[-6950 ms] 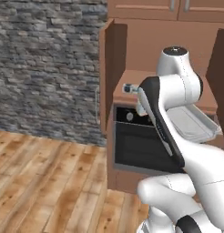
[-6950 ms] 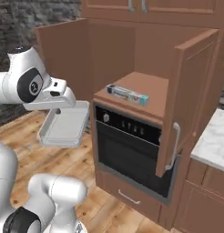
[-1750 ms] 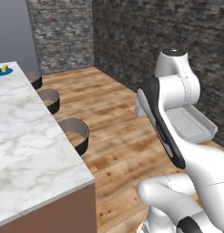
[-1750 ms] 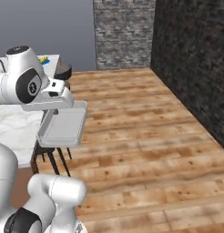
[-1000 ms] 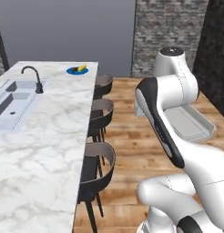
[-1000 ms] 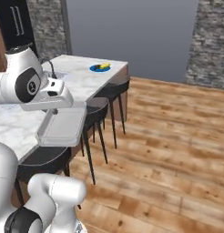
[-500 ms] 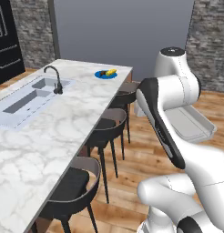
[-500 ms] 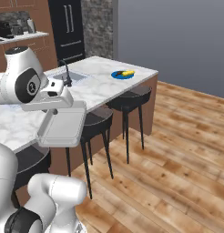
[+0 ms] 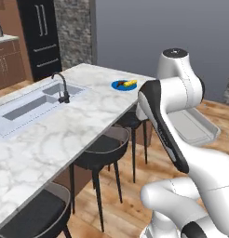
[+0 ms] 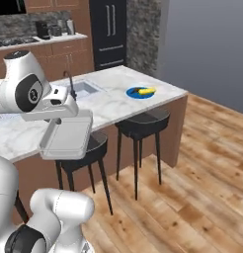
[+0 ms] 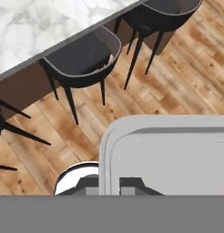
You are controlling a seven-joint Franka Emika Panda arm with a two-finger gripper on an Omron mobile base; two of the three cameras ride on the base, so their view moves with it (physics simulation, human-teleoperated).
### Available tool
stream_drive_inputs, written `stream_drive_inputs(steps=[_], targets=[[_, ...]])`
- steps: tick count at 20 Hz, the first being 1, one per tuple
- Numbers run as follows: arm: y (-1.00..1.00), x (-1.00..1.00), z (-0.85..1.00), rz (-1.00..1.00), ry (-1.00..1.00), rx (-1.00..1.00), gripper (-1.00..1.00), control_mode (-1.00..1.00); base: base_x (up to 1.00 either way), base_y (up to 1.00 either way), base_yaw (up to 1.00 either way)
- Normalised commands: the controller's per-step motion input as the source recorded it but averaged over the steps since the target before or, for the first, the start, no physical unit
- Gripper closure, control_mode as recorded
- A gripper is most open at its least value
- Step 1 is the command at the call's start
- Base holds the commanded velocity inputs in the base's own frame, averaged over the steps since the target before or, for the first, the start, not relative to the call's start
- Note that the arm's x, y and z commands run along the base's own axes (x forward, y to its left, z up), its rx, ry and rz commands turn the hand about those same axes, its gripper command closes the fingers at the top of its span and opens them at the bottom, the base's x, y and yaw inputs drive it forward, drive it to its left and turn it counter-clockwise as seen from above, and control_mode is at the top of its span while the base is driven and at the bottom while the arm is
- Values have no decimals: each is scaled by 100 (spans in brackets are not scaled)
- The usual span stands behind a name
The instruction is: Retrieve the tupperware and aluminum foil from the cabinet and place them on the dining counter near the plate with corn and chicken drumstick to prepare for storing leftovers.
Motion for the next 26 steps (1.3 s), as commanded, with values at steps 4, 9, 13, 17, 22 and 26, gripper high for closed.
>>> stream_drive_inputs(steps=[4, 9, 13, 17, 22, 26], targets=[[0, 0, 0, 0, 0, 0, 100, 100, 72, -100, 37], [0, 0, 0, 0, 0, 0, 100, 100, 83, -100, 38], [0, 0, 0, 0, 0, 0, 100, 100, 88, -100, 38], [0, 0, 0, 0, 0, 0, 100, 100, 90, -99, 39], [0, 0, 0, 0, 0, 0, 100, 100, 100, -83, 43], [0, 0, 0, 0, 0, 0, 100, 100, 100, -61, 47]])
